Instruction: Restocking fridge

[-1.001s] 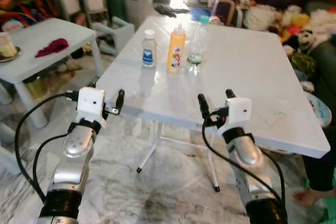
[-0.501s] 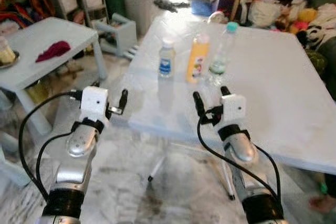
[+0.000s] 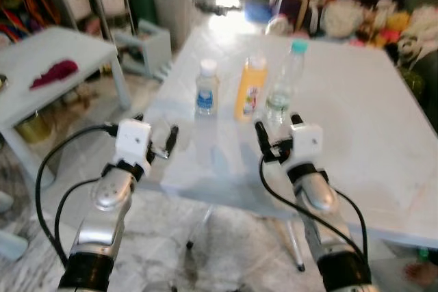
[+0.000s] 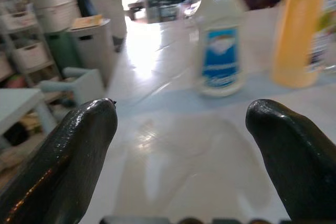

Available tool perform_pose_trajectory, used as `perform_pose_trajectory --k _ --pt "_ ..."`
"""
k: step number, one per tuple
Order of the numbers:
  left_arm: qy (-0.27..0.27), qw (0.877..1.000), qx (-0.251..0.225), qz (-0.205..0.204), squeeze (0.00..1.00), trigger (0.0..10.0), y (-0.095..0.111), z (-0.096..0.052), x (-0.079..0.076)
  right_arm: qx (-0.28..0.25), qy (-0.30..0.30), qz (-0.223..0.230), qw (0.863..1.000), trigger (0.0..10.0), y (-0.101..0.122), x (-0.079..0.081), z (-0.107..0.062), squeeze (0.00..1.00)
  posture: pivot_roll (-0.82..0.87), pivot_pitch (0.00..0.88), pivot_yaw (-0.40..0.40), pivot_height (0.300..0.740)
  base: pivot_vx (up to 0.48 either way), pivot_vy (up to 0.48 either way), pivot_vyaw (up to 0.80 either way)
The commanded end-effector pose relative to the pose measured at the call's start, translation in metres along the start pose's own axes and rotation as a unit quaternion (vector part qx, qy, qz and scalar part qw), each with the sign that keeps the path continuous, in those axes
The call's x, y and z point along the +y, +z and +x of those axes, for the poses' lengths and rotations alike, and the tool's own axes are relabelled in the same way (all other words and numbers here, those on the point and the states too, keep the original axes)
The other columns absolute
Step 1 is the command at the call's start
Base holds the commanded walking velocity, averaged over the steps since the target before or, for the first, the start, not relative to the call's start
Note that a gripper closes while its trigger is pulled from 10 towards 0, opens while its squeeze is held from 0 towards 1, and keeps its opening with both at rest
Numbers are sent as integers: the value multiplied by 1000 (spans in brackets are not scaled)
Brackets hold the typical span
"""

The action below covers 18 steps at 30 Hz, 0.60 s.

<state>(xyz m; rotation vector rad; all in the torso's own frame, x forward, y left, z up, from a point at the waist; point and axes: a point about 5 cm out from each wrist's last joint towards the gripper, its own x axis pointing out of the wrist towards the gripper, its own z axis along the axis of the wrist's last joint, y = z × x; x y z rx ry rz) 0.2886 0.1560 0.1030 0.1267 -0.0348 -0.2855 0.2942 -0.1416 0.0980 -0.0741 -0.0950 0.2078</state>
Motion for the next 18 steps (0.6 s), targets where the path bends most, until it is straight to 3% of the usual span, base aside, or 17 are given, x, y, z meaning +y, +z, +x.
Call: perform_pose_trajectory --k 1,11,18 --pt "-8 1000 -13 3 0 10000 7 2 -1 -10 -6 -4 1000 10000 4 -3 2 0 -6 0 -34 740 352 0 -594" --pt "-5 1000 -7 0 0 10000 4 -2 0 -10 -9 -6 1000 10000 3 -5 0 0 -14 0 -33 740 357 0 -586" --pt "29 999 22 -9 0 10000 -9 -19 19 -9 -13 -10 1000 10000 2 -6 -3 0 -16 0 -29 740 47 0 0"
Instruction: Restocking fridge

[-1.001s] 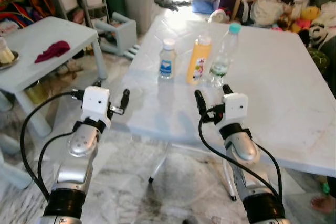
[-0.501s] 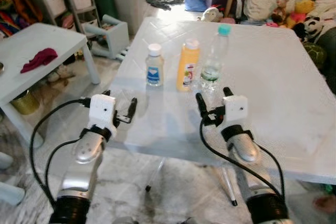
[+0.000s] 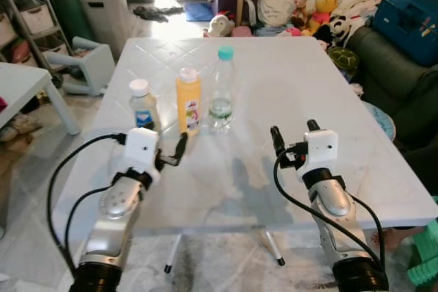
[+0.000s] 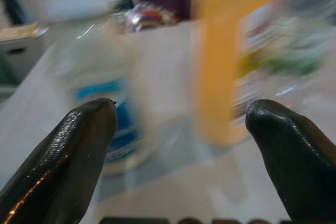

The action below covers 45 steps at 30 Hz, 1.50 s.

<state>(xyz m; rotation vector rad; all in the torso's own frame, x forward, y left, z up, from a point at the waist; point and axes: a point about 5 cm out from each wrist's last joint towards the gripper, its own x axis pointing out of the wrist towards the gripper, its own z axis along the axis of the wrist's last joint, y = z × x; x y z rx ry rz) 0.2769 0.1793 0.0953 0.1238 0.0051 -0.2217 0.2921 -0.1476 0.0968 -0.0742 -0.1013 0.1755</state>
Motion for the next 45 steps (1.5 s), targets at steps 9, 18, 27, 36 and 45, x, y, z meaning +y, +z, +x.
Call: perform_pose_trajectory --k 9,18,27,36,45 --pt "40 999 17 8 0 10000 -6 -18 15 -7 11 -10 1000 10000 3 2 0 0 -7 0 -26 740 0 0 0" --pt "62 998 18 8 0 10000 -5 -19 14 -39 18 -8 999 10000 19 2 9 0 3 0 -28 740 0 0 333" --pt "65 998 15 7 0 10000 -4 -19 7 -52 16 -23 998 10000 24 0 9 0 -6 0 -22 740 0 0 606" --pt "67 998 14 7 0 10000 -2 -16 7 -74 10 -27 997 10000 37 -2 15 0 -1 0 -20 740 0 0 0" --pt "62 998 22 14 0 10000 -3 -23 6 -119 27 -24 992 10000 72 -6 39 0 29 30 -9 740 0 0 0"
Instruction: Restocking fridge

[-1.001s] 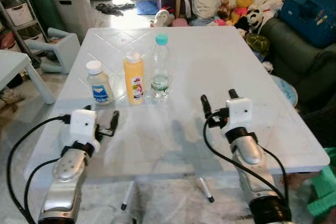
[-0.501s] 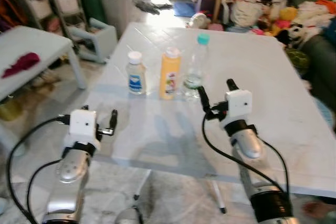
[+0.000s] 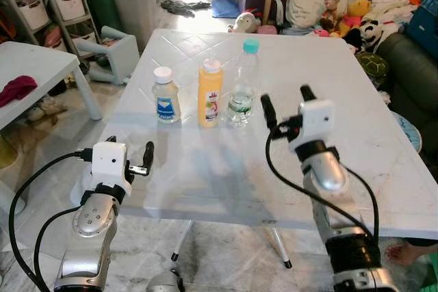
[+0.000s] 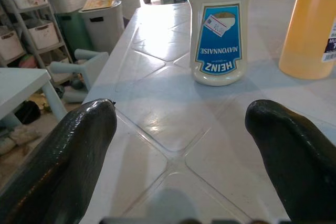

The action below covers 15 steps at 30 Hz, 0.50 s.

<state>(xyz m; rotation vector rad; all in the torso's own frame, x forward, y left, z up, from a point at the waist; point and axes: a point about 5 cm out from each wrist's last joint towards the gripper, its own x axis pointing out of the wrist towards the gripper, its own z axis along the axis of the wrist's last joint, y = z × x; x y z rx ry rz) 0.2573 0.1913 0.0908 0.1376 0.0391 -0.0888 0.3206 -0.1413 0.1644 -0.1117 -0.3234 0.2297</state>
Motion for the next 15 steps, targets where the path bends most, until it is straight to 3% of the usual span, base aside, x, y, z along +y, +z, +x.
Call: perform_pose_trajectory --k 1,13,15 --pt "-3 1000 0 10 0 10000 3 -2 0 -13 3 5 1000 10000 8 -3 6 0 31 32 -9 740 0 0 0" --pt "-2 999 20 39 0 10000 3 -19 16 -61 67 -5 996 10000 36 7 48 0 116 94 29 740 0 0 0" --pt "-5 999 23 45 0 10000 3 -20 17 -62 66 -6 996 10000 36 9 51 0 124 94 36 740 0 0 794"
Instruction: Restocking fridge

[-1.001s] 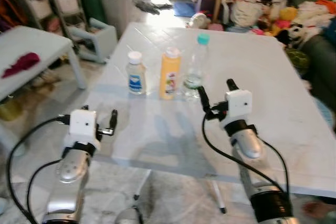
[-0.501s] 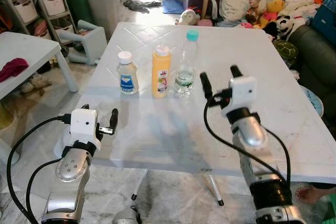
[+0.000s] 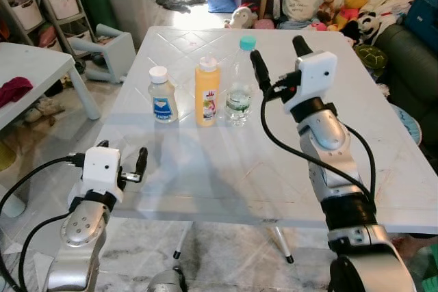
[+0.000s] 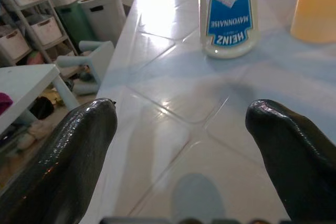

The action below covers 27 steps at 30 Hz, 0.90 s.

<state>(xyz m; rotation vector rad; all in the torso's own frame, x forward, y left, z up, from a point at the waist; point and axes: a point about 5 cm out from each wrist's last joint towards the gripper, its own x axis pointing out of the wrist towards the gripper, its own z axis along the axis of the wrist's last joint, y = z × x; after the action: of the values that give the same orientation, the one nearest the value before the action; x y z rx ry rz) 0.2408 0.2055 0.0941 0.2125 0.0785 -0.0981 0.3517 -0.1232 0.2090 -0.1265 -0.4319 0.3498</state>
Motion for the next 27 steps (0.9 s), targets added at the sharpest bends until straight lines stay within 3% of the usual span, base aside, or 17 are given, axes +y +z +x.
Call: perform_pose_trajectory --k 1,7,18,27 --pt "-2 1000 2 10 0 10000 2 -2 4 -6 9 -2 1000 10000 3 5 8 0 126 94 39 740 0 0 800" --pt "-3 1000 1 11 0 10000 6 1 4 -18 12 0 1000 10000 4 12 16 0 133 91 47 740 0 0 732" --pt "-7 1000 2 13 0 10000 8 2 4 -31 4 -16 999 10000 6 10 18 0 129 93 48 740 0 0 0" --pt "-7 1000 0 9 0 10000 8 5 1 -27 -15 -29 999 10000 7 0 23 0 127 84 41 740 0 0 0"
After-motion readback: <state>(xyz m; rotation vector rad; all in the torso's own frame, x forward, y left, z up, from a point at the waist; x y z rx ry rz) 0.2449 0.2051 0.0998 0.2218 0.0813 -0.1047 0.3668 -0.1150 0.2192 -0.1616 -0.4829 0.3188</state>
